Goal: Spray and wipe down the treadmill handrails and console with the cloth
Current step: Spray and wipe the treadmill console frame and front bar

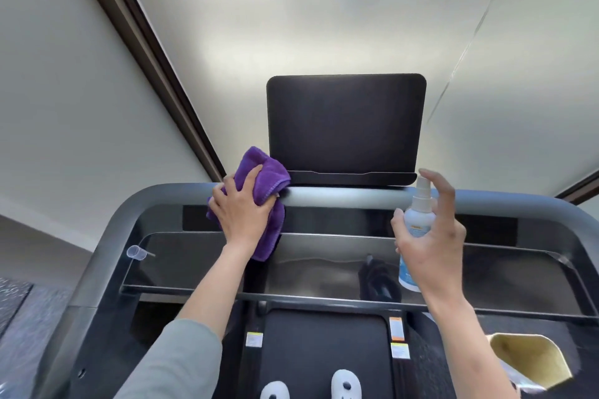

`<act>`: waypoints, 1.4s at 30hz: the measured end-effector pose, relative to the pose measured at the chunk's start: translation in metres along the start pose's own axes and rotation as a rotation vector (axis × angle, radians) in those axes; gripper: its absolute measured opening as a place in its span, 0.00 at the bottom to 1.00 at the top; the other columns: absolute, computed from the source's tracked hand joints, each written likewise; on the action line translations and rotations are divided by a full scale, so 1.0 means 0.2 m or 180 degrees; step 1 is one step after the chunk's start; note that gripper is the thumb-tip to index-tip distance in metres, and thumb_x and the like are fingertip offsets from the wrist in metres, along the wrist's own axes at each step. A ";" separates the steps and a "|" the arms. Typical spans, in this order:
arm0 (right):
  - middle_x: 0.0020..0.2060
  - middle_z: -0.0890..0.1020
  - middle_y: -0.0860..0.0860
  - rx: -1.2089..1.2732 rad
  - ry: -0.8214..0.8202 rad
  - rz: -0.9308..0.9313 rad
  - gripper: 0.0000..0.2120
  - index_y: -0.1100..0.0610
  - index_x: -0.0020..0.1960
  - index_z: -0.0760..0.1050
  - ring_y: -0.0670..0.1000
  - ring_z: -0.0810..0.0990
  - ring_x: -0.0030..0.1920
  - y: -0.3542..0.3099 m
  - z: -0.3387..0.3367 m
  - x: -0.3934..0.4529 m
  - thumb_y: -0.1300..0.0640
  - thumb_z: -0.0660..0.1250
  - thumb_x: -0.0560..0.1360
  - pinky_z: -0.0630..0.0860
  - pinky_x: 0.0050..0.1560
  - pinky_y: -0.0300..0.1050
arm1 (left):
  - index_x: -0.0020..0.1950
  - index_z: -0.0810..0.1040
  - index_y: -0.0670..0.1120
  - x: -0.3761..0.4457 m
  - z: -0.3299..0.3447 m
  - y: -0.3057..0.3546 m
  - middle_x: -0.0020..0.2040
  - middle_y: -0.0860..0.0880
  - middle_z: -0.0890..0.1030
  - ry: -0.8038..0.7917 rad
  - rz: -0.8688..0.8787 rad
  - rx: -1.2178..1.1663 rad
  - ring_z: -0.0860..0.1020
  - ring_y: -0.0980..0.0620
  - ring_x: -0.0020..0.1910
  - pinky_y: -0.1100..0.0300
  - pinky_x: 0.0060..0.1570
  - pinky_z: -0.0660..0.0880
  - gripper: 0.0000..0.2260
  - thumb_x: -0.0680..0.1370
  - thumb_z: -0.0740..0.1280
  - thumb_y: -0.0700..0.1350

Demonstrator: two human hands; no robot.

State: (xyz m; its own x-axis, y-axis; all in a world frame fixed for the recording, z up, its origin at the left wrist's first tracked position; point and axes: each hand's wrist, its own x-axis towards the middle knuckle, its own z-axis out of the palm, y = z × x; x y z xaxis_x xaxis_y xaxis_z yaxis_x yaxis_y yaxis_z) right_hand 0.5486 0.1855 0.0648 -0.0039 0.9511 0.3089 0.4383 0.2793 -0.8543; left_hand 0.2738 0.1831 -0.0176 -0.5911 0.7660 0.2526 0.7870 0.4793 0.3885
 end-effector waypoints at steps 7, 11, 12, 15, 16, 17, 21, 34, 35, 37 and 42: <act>0.32 0.77 0.56 -0.0068 0.0044 -0.0053 0.31 0.45 0.68 0.64 0.60 0.78 0.27 -0.04 0.02 -0.02 0.69 0.69 0.74 0.80 0.35 0.60 | 0.70 0.70 0.57 -0.15 0.01 0.26 0.67 0.44 0.69 0.0246 0.0702 -0.0371 0.68 0.40 0.59 0.44 0.56 0.67 0.28 0.71 0.73 0.54; 0.35 0.78 0.55 -0.0141 0.0039 -0.0088 0.31 0.45 0.68 0.64 0.59 0.79 0.28 -0.06 0.01 -0.03 0.69 0.70 0.74 0.80 0.36 0.60 | 0.72 0.67 0.61 -0.27 0.13 0.43 0.73 0.46 0.65 -0.0281 0.1127 -0.0032 0.66 0.40 0.66 0.43 0.62 0.62 0.31 0.70 0.72 0.58; 0.35 0.78 0.56 -0.0165 0.0030 -0.0096 0.31 0.45 0.68 0.64 0.59 0.79 0.28 -0.06 0.00 -0.03 0.69 0.70 0.74 0.80 0.36 0.60 | 0.72 0.67 0.61 -0.26 0.14 0.40 0.72 0.47 0.65 -0.0294 0.1109 0.0005 0.66 0.41 0.66 0.44 0.62 0.62 0.32 0.70 0.72 0.59; 0.33 0.78 0.57 -0.0176 0.0004 -0.0092 0.31 0.45 0.68 0.64 0.60 0.79 0.28 -0.06 0.00 -0.04 0.68 0.70 0.74 0.80 0.36 0.59 | 0.72 0.67 0.61 -0.23 0.12 0.23 0.71 0.47 0.66 -0.0266 0.1003 0.0062 0.66 0.41 0.64 0.44 0.60 0.63 0.32 0.69 0.72 0.59; 0.34 0.78 0.57 -0.0171 0.0000 -0.0098 0.31 0.46 0.68 0.64 0.60 0.79 0.28 -0.06 0.01 -0.04 0.68 0.70 0.74 0.80 0.36 0.59 | 0.72 0.67 0.61 -0.21 0.10 0.16 0.71 0.47 0.66 -0.0252 0.0943 0.0073 0.65 0.41 0.64 0.44 0.60 0.63 0.32 0.70 0.72 0.59; 0.34 0.78 0.57 -0.0156 -0.0005 -0.0092 0.31 0.46 0.68 0.64 0.61 0.79 0.29 -0.07 0.01 -0.04 0.68 0.70 0.74 0.80 0.37 0.60 | 0.72 0.67 0.61 -0.20 0.08 0.08 0.71 0.47 0.66 -0.0238 0.0888 0.0074 0.65 0.41 0.63 0.44 0.60 0.62 0.32 0.70 0.72 0.58; 0.34 0.78 0.57 -0.0100 -0.0079 -0.0148 0.31 0.45 0.68 0.64 0.62 0.79 0.29 -0.09 0.05 -0.06 0.68 0.70 0.74 0.80 0.37 0.61 | 0.72 0.68 0.60 -0.12 -0.04 -0.17 0.70 0.47 0.68 -0.0239 0.0668 0.0221 0.65 0.39 0.63 0.43 0.61 0.62 0.30 0.71 0.72 0.57; 0.28 0.73 0.52 -0.0150 -0.0325 -0.0416 0.30 0.46 0.67 0.64 0.61 0.73 0.26 -0.18 0.27 -0.12 0.69 0.69 0.74 0.78 0.33 0.58 | 0.76 0.61 0.60 -0.28 -0.03 -0.24 0.74 0.47 0.63 -0.0239 0.0633 0.0081 0.65 0.41 0.65 0.42 0.65 0.63 0.33 0.73 0.66 0.63; 0.29 0.73 0.52 -0.0129 -0.0341 -0.0433 0.30 0.46 0.68 0.64 0.61 0.73 0.27 -0.19 0.29 -0.12 0.69 0.69 0.74 0.78 0.34 0.58 | 0.76 0.60 0.60 -0.27 -0.04 -0.27 0.74 0.47 0.63 -0.0247 0.0638 0.0093 0.65 0.41 0.65 0.42 0.65 0.63 0.33 0.74 0.65 0.64; 0.29 0.73 0.49 -0.0110 -0.0318 -0.0499 0.30 0.46 0.68 0.64 0.58 0.72 0.27 -0.20 0.33 -0.11 0.70 0.69 0.74 0.77 0.35 0.52 | 0.77 0.60 0.59 -0.25 -0.06 -0.32 0.74 0.47 0.63 -0.0254 0.0590 0.0070 0.65 0.41 0.66 0.42 0.65 0.63 0.33 0.74 0.65 0.63; 0.31 0.68 0.38 -0.0120 -0.0192 -0.0557 0.28 0.53 0.69 0.66 0.50 0.65 0.26 -0.20 0.37 -0.08 0.70 0.67 0.73 0.69 0.33 0.41 | 0.76 0.63 0.56 -0.25 -0.16 -0.43 0.73 0.46 0.66 -0.0263 0.0452 0.0053 0.68 0.40 0.61 0.44 0.61 0.66 0.31 0.75 0.67 0.59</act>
State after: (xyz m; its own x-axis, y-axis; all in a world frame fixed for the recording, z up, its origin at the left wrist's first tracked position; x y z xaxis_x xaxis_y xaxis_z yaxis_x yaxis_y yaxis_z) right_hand 0.4652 0.1694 0.0630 -0.1364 0.8949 0.4249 0.4596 0.4371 -0.7731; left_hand 0.2306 0.0905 -0.0352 -0.4578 0.8588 0.2298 0.8648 0.3703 0.3391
